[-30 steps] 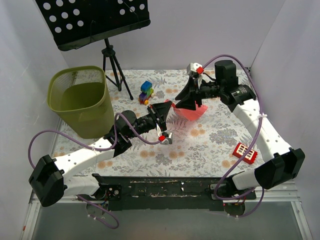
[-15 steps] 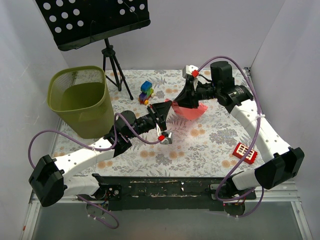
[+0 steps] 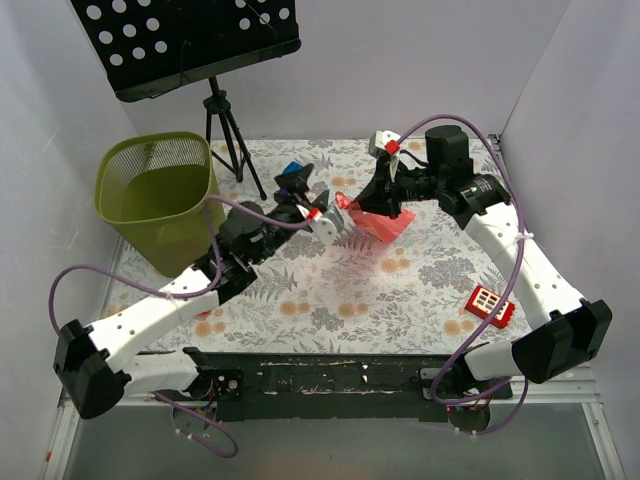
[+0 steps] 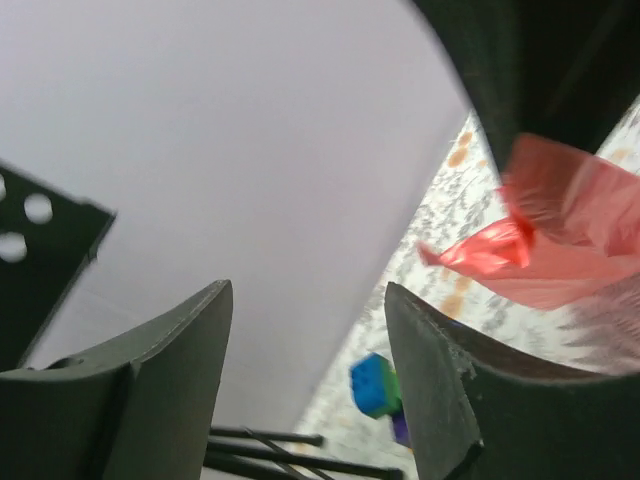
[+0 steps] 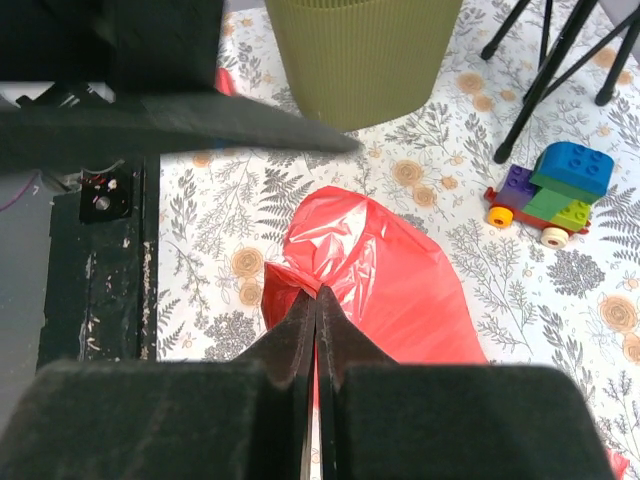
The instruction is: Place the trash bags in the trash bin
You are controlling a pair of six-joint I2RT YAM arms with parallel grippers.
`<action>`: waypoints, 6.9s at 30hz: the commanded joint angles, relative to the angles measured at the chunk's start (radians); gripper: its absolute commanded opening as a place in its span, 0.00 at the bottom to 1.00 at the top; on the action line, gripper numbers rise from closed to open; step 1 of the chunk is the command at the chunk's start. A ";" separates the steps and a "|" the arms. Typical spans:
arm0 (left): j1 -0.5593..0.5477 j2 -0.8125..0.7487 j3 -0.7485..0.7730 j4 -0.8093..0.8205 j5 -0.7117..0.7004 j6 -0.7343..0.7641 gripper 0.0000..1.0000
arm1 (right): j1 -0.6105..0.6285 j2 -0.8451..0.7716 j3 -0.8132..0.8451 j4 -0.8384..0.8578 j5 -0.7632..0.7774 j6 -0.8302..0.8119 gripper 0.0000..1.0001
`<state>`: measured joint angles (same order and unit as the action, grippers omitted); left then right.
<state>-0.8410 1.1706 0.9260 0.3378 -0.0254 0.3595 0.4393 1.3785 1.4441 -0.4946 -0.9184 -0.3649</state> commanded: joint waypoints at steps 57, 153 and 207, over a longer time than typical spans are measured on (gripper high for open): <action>0.152 0.035 0.217 -0.327 0.502 -0.829 0.00 | -0.091 0.002 0.048 0.012 0.027 0.112 0.01; 0.160 -0.058 0.140 -0.388 0.338 -0.735 0.00 | -0.019 -0.004 0.084 -0.010 0.068 -0.005 0.01; 0.164 -0.058 0.180 -0.474 0.364 -0.800 0.00 | -0.045 -0.089 0.140 -0.194 0.076 -0.210 0.63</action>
<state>-0.6823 1.1175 1.0615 -0.1280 0.3473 -0.4175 0.3779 1.2682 1.5734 -0.6289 -0.6754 -0.5549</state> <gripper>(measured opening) 0.009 0.621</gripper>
